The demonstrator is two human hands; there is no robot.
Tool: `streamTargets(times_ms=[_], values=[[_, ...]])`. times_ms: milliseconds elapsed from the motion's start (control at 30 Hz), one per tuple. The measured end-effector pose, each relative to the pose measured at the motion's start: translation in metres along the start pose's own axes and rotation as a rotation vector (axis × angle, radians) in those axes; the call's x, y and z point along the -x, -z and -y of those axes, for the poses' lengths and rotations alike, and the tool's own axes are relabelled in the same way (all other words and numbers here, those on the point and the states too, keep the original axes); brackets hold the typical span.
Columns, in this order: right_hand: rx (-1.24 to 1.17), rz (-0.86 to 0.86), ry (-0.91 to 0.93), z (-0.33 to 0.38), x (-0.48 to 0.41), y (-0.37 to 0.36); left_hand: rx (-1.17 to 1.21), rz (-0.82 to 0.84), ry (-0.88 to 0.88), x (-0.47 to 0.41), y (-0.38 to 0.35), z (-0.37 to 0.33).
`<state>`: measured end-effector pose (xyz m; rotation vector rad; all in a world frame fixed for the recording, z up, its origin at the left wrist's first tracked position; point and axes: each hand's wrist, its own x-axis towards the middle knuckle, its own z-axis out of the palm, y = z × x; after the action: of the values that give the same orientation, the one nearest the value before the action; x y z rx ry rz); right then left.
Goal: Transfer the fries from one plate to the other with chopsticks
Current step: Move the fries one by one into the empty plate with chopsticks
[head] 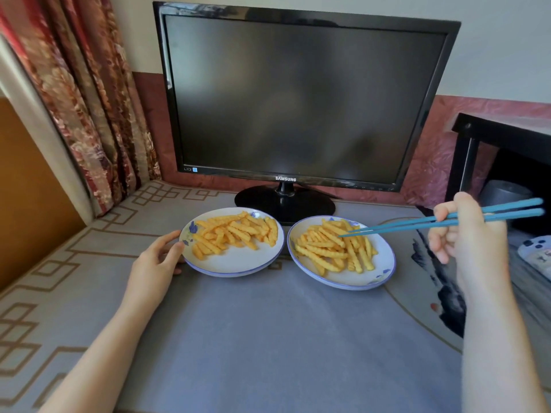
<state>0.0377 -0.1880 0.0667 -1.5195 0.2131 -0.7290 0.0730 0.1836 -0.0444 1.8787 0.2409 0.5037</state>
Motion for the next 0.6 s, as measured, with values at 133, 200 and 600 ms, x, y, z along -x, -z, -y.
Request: streamTargets(times_ms=[133,200,600], values=[[0.004,-0.013,0.009,0.001,-0.001,0.008,-0.006,-0.005,0.003,0.001,0.0,-0.001],[0.034,0.019,0.003,-0.002,-0.001,0.008,-0.009,-0.005,0.003,0.0,0.0,-0.001],[-0.116,0.113,0.033,0.003,0.014,-0.018,-0.022,-0.001,-0.002,-0.002,0.0,0.003]])
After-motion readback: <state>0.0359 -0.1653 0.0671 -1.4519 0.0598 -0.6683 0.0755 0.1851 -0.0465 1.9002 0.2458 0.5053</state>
